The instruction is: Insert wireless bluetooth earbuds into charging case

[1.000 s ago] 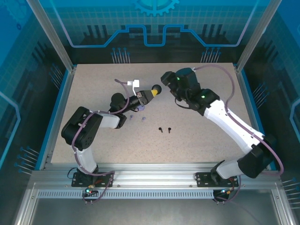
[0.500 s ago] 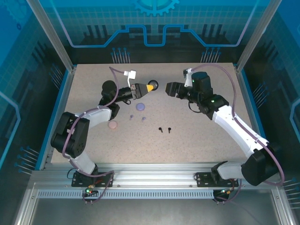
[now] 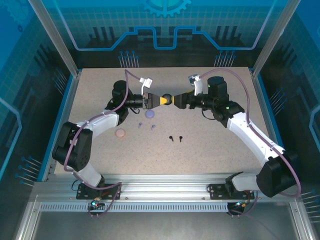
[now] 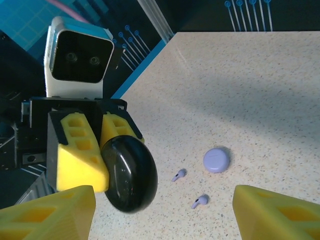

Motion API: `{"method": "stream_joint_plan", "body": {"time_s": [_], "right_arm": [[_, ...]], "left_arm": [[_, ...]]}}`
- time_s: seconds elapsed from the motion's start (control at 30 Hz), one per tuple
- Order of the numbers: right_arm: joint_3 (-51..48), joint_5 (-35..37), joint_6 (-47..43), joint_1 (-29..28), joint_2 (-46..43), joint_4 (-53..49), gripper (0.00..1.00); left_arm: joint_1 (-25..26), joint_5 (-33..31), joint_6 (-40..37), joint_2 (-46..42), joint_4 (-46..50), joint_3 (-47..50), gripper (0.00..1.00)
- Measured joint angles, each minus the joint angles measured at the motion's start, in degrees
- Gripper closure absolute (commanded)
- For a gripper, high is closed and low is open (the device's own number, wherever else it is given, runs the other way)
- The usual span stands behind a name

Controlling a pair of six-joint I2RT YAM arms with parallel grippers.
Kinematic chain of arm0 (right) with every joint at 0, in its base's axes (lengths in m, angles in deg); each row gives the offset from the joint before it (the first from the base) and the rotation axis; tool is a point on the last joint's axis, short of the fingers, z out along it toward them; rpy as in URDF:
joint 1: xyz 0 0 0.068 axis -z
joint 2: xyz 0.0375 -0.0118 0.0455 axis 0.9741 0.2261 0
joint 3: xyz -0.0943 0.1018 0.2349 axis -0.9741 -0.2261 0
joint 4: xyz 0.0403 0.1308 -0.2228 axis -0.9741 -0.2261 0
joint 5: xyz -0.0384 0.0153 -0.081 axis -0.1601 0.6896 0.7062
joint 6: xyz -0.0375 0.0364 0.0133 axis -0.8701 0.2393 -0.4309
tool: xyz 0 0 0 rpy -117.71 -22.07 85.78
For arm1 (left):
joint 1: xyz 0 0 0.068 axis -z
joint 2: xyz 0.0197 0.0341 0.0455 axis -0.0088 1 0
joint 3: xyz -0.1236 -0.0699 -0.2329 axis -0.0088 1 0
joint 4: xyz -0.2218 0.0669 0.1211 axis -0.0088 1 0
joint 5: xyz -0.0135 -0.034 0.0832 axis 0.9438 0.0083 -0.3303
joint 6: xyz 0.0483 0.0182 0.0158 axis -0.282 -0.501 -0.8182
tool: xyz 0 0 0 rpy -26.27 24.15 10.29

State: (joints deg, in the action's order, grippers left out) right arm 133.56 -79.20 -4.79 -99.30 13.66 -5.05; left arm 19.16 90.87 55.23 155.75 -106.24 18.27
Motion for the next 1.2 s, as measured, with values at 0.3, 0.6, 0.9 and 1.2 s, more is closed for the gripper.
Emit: {"method": "stream_joint_plan", "body": {"time_s": [0.3, 0.6, 0.9, 1.2], "right_arm": [[0.7, -0.9, -0.3, -1.0, 2.4, 0.4, 0.35], [0.0, 2.8, 1.7, 0.9, 2.7, 0.4, 0.45], [-5.8, 5.2, 6.6, 3.7, -1.7, 0.9, 0.43], [-9.5, 1.6, 13.6, 3.1, -7.8, 9.6, 0.44]], "left_arm": [[0.7, 0.1, -3.6, -1.1, 5.6, -1.5, 1.0], [0.9, -0.8, -4.6, -1.4, 7.5, -1.5, 1.0], [1.7, -0.4, -4.9, -3.2, 7.2, -1.5, 1.0], [1.7, -0.5, -3.3, -3.1, 1.9, -1.2, 1.0]]}}
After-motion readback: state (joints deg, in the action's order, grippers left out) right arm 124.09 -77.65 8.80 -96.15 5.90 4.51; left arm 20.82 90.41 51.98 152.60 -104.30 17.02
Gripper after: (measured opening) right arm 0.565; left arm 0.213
